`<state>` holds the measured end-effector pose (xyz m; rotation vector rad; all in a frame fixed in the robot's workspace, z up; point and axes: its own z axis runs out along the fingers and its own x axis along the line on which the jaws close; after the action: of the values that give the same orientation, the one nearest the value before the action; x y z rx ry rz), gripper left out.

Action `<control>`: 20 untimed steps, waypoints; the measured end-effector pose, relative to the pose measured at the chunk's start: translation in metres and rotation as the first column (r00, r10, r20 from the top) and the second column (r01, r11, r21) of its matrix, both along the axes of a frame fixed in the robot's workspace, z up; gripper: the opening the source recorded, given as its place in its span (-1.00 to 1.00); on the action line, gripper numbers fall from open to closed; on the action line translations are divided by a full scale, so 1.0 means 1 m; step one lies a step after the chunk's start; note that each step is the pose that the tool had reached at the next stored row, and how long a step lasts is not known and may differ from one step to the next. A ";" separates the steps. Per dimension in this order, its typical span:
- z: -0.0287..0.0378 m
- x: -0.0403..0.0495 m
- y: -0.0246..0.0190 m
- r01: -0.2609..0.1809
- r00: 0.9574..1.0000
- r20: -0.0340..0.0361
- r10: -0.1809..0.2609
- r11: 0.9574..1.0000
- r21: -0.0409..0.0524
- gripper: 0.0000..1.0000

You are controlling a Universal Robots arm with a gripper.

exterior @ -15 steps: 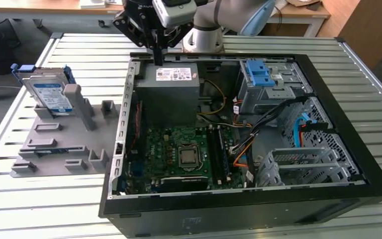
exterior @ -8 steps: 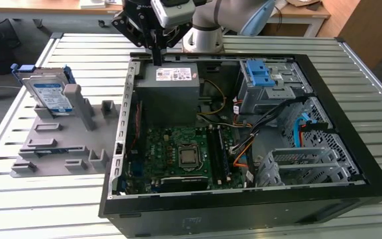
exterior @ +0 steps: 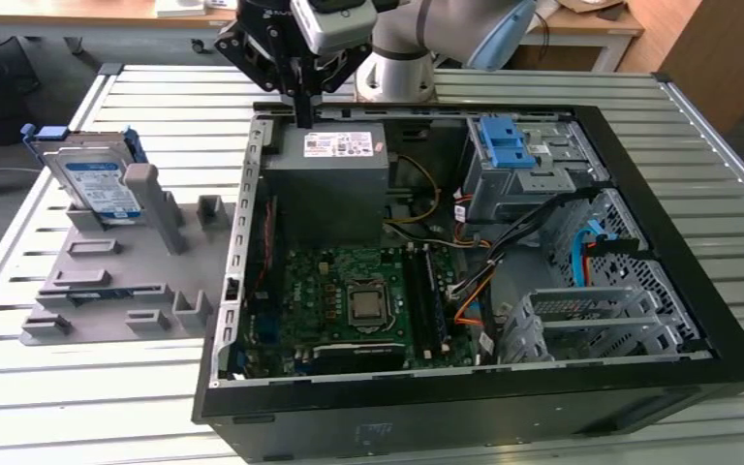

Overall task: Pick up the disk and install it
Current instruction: 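Reach for the disk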

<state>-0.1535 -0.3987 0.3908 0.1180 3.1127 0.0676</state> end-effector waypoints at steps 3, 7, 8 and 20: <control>0.0000 -0.0010 0.0000 0.000 1.000 0.000 0.000 1.000 0.000 -0.79; -0.0001 -0.0025 0.0000 0.000 1.000 0.000 0.000 1.000 0.000 -0.79; -0.0001 -0.0029 0.0000 0.000 1.000 0.000 0.000 1.000 0.000 -0.79; -0.0005 -0.0072 0.0000 0.000 1.000 0.000 0.000 1.000 0.000 -0.79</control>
<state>-0.1607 -0.3987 0.3903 0.1180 3.1126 0.0676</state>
